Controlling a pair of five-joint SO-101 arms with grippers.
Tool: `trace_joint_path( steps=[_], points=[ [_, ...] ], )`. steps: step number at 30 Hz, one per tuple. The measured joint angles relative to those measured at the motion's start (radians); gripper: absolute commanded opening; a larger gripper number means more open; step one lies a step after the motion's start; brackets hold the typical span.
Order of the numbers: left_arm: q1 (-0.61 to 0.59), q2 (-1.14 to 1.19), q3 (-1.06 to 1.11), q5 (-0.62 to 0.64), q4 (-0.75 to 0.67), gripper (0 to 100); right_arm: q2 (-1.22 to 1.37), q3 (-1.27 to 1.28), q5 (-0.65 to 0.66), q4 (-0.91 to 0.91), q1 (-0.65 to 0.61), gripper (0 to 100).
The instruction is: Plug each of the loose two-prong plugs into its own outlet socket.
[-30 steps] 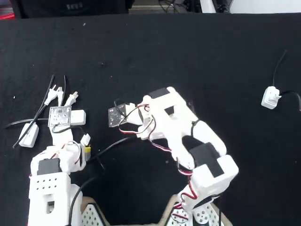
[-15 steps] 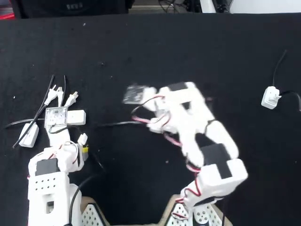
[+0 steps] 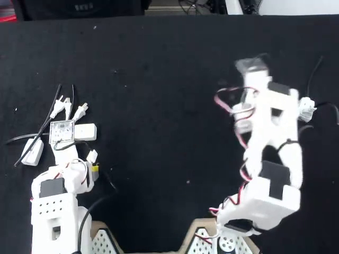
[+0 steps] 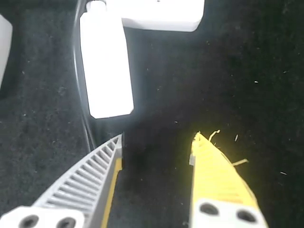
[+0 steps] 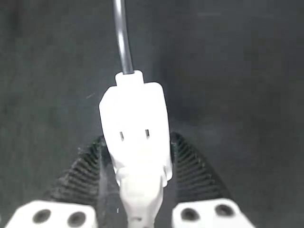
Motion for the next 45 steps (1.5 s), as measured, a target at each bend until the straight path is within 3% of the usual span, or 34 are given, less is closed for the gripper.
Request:
trace_joint_path(
  steps=[3,14,27,34,40,45],
  points=[
    [0.000,0.000,0.000,0.000,0.000,23,0.104,-0.133,-0.098,0.023,0.034,1.1],
    [-0.008,0.000,0.000,0.000,0.000,23,0.557,-0.815,-0.241,0.336,0.155,1.1],
    [-0.008,0.000,0.000,0.000,0.000,23,0.990,-1.481,-0.233,0.500,0.210,1.1],
    [-0.008,0.000,0.000,0.000,0.000,23,1.092,-1.636,-0.117,0.542,0.210,2.1],
    [-0.008,0.000,0.000,0.000,0.000,23,1.094,-1.637,-0.075,0.563,0.210,21.5],
    [-0.008,0.000,0.000,0.000,0.000,23,1.094,-1.654,-0.058,0.563,0.209,22.9]
  ],
)
